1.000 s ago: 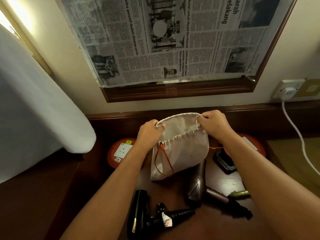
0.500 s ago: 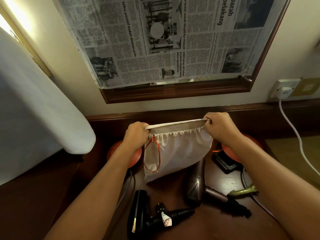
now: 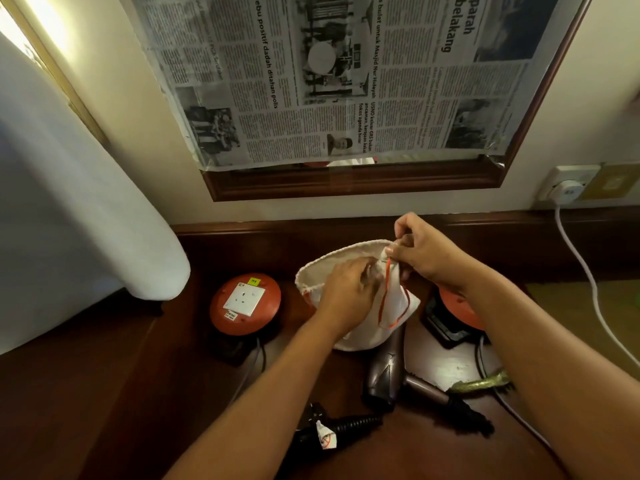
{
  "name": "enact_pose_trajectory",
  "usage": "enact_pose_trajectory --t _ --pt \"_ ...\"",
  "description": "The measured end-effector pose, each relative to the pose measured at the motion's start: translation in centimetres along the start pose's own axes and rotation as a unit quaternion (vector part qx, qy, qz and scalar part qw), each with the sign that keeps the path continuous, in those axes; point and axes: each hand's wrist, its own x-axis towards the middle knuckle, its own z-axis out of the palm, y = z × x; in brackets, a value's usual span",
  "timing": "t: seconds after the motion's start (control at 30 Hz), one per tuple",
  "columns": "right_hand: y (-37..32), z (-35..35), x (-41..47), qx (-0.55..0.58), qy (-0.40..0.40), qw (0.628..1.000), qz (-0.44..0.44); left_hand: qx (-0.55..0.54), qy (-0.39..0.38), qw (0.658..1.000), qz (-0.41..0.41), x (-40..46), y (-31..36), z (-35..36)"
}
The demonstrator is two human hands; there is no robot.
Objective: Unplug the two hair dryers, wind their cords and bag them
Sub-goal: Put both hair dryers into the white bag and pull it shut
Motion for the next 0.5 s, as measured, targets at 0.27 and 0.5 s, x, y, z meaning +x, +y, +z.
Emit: enact_pose_trajectory --t 0.27,0.5 --pt "-0.2 -1.0 -1.3 -0.072 -0.039 0.997 -0.001 -0.112 0.006 0.992 0.050 0.1 1.0 -1.2" --pt "0.5 -1.0 -1.3 -0.142 -0.063 0.987 -0.049 -0.098 -0.036 0.994 0.024 0.0 -0.7 -3.3"
